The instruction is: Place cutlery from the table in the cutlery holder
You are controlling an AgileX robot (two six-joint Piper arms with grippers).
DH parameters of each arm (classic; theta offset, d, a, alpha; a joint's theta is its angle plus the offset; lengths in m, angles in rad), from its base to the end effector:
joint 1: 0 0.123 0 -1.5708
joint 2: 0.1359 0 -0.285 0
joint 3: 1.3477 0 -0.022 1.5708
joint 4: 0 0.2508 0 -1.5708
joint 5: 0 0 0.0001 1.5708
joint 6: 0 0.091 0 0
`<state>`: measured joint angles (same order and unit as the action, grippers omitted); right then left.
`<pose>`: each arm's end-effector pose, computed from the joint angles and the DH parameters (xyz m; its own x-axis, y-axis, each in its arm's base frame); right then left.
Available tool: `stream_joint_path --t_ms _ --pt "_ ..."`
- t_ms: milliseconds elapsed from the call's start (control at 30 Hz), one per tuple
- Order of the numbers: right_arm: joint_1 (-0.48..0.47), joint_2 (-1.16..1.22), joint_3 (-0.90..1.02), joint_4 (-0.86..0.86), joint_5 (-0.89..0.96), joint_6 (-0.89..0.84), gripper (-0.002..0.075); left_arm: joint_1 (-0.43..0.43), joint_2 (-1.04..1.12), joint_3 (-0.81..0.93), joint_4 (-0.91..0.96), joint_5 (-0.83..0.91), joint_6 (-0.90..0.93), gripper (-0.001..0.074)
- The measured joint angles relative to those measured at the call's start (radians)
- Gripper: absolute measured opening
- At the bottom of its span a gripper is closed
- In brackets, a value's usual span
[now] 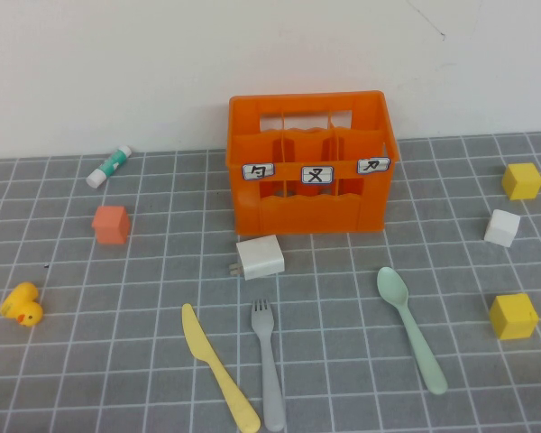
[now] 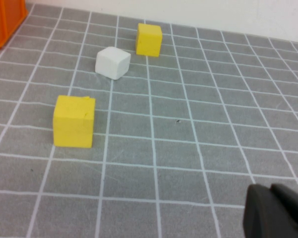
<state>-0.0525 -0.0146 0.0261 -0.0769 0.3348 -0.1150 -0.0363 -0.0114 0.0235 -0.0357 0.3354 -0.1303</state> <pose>0.0532 -0.0051 0.1751 -0.2648 -0.1728 -0.9487 0.0279 0.9820 -0.1867 0.0535 -0.0030 0.1756 -0.2613 -0.1539 -0.9529 0.0050 0.9870 -0.1608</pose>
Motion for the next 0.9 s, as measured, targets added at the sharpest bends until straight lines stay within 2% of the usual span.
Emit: stream_joint_path --t_ms 167,267,633,900 --pt "0.0 0.0 0.0 0.0 -0.017 0.0 -0.0003 0.0 0.0 0.0 0.041 -0.018 0.013 -0.0001" --pt "0.0 0.0 0.002 -0.005 -0.093 0.0 -0.0003 0.0 0.0 0.006 0.065 -0.122 0.016 -0.0001" --pt "0.0 0.0 0.002 -0.011 -0.761 0.0 -0.0003 0.0 0.0 0.006 0.078 -0.659 0.013 -0.0001" --pt "0.0 0.0 0.002 -0.004 -1.086 0.05 -0.0003 0.0 0.0 0.006 0.08 -0.857 0.011 -0.0001"
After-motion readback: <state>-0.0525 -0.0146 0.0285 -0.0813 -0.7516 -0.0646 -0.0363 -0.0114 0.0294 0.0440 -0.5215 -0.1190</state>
